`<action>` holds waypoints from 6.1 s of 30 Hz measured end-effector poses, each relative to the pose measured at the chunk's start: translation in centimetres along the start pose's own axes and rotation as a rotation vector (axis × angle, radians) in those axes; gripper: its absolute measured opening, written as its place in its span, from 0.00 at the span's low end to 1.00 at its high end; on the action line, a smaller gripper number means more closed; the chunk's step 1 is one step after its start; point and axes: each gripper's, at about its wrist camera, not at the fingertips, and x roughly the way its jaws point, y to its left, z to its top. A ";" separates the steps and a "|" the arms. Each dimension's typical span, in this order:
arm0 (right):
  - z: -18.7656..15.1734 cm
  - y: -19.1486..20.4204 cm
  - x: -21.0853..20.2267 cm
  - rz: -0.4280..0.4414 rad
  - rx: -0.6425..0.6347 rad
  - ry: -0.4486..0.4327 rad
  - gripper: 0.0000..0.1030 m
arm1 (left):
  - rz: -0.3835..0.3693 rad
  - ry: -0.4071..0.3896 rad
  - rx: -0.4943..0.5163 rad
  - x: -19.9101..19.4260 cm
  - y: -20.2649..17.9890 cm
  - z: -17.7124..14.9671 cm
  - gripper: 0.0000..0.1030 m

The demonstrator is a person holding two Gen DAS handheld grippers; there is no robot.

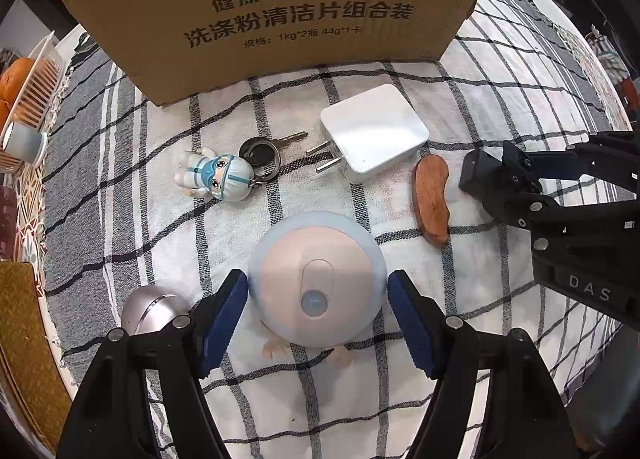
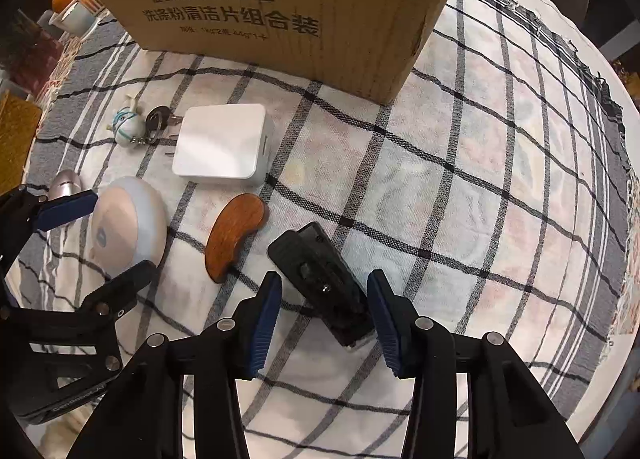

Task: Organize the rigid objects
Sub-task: 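Close the left tool on the pink lamp while the right tool grasps the black clip holder, then lift the lamp with the left tool while the right tool carries the holder into the box, then open the left tool inside the box while the right tool releases the holder, then withdraw both tools from the box back over the table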

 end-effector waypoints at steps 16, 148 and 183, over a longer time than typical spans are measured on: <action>0.7 0.5 1.7 -0.019 0.022 -0.008 0.34 | -0.027 -0.026 -0.021 2.5 0.7 0.3 0.72; 0.8 7.9 -17.1 -0.040 0.182 -0.580 0.49 | 0.122 -0.536 -0.091 -15.3 9.8 -2.5 0.81; -10.0 12.9 -7.9 -0.124 0.266 -0.814 0.53 | 0.184 -0.645 -0.158 -6.6 9.7 -14.6 0.81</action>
